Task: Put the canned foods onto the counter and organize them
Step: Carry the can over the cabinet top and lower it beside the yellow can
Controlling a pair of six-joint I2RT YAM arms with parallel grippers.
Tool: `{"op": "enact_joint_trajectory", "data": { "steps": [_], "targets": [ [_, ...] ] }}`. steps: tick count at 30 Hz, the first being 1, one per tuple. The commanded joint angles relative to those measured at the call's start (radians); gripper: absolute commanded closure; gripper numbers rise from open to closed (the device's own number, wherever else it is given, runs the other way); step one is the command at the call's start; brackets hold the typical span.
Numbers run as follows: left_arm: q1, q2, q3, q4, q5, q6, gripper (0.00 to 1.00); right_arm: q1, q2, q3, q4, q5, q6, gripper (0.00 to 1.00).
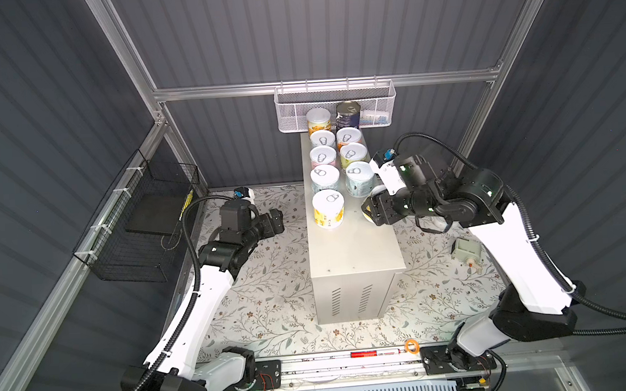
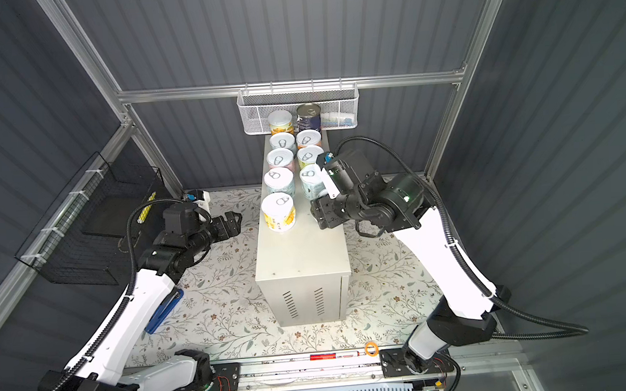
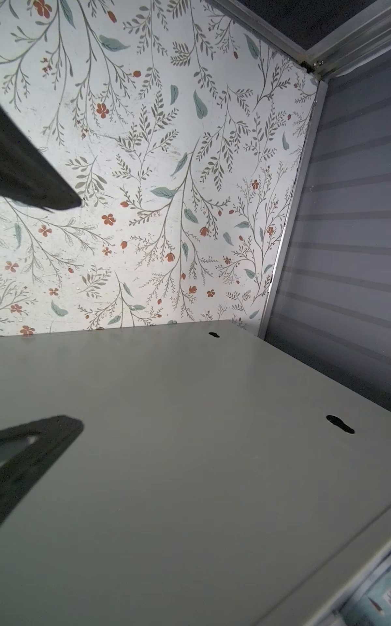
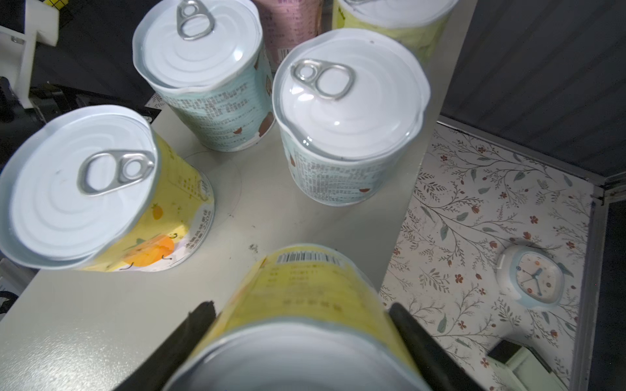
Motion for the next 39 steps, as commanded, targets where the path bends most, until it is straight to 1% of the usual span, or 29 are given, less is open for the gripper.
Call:
{"op": "enact_joint_trajectory", "data": {
  "steps": [1, 8, 12, 13, 14, 16, 17, 20, 21, 25, 28, 39],
  "targets": [
    [-0.008, -0.021, -0.006, -0.003, -0.016, 0.020, 0.04, 0.004, 0.008, 0.050, 0.027, -0.005, -0.016, 1.00],
    [-0.008, -0.013, -0.010, 0.006, -0.015, 0.018, 0.04, 0.005, 0.044, 0.071, 0.021, -0.027, -0.018, 1.00],
    [-0.008, -0.009, -0.013, 0.010, -0.015, 0.017, 0.04, 0.004, 0.057, 0.074, 0.021, -0.026, -0.022, 0.95],
    [-0.008, -0.009, -0.012, 0.011, -0.016, 0.018, 0.04, 0.004, 0.062, 0.076, 0.020, -0.023, -0.024, 0.90],
    [-0.008, -0.010, -0.014, 0.009, -0.017, 0.019, 0.04, 0.004, 0.066, 0.080, 0.017, -0.020, -0.026, 0.80],
    [-0.008, -0.010, -0.014, 0.009, -0.021, 0.021, 0.04, 0.004, 0.075, 0.085, 0.012, -0.011, -0.027, 0.70],
    [-0.009, -0.009, -0.015, 0.007, -0.021, 0.022, 0.04, 0.004, 0.081, 0.091, 0.008, -0.010, -0.029, 0.61],
    [-0.008, -0.010, -0.015, 0.006, -0.024, 0.022, 0.04, 0.004, 0.096, 0.103, -0.002, -0.012, -0.027, 0.47],
    [-0.008, -0.011, -0.015, 0.007, -0.025, 0.023, 0.04, 0.004, 0.100, 0.104, 0.000, -0.012, -0.029, 0.43],
    [-0.008, -0.011, -0.012, 0.007, -0.025, 0.023, 0.04, 0.004, 0.109, 0.108, 0.000, -0.005, -0.027, 0.35],
    [-0.009, -0.008, -0.010, 0.008, -0.025, 0.026, 0.04, 0.004, 0.114, 0.113, 0.000, -0.001, -0.030, 0.30],
    [-0.009, 0.010, -0.011, 0.021, -0.018, 0.022, 0.04, 0.003, 0.135, 0.142, -0.011, -0.002, -0.032, 0.19]
  ]
}}
